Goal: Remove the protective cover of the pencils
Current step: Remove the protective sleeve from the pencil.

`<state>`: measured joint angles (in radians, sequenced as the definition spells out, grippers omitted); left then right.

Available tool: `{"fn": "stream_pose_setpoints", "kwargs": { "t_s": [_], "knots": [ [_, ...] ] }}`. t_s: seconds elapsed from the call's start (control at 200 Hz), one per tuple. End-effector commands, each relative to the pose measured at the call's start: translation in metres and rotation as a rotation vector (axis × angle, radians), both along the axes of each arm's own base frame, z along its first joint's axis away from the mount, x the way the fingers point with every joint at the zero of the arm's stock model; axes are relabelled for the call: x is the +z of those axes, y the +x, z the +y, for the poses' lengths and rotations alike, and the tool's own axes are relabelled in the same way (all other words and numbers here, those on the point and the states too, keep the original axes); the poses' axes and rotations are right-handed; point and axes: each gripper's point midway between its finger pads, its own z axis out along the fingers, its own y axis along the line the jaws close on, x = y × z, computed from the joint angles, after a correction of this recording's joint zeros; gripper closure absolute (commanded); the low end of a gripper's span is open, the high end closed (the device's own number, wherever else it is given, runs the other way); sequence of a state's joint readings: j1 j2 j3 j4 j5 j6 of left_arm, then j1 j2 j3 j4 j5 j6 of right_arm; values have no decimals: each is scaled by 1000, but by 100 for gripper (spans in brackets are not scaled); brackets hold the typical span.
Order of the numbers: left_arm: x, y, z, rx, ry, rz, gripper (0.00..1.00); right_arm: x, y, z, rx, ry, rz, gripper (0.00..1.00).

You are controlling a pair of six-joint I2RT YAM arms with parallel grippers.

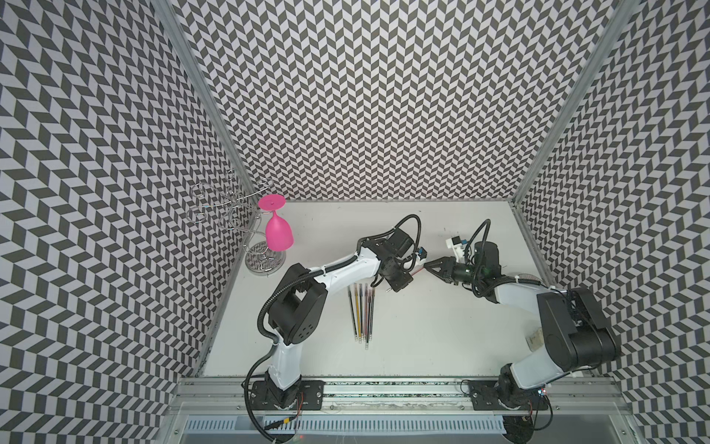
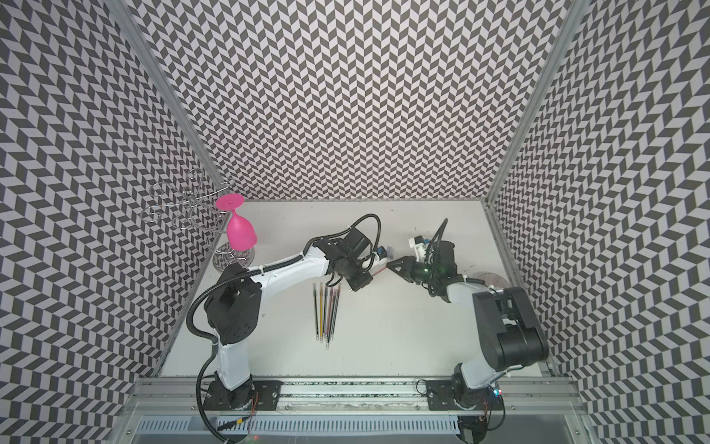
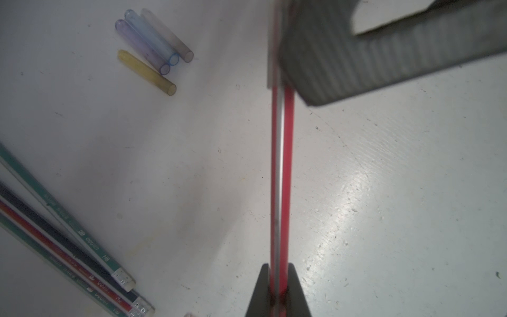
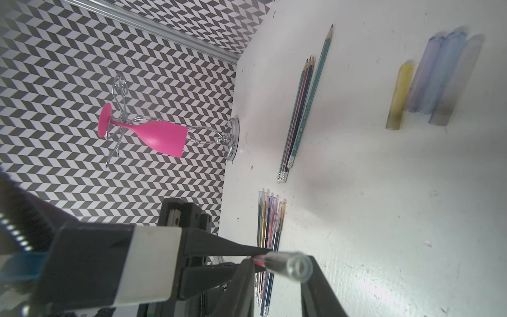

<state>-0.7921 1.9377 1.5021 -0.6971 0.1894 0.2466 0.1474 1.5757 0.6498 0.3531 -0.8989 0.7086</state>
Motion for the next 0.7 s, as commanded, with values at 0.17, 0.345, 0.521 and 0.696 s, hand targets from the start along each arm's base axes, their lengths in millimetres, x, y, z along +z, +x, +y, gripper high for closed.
{"fn": "stream_pose_setpoints", "kwargs": {
  "t_s": [0.17,0.345,0.521,0.696],
  "knots": [
    [6,-11,-6,-56,-12,7,100,14,9,-1,-5,35,-60,73],
    [4,-11,-5,-58,-6,6,100,18,10,-6,-21,67,-55,82],
    [3,-11,-5,-55,-4,8,100,17,12,-13,-44,80,-44,92],
    [3,-11,-5,-56,-3,6,100,16,15,-27,-85,116,-25,95]
  ]
}}
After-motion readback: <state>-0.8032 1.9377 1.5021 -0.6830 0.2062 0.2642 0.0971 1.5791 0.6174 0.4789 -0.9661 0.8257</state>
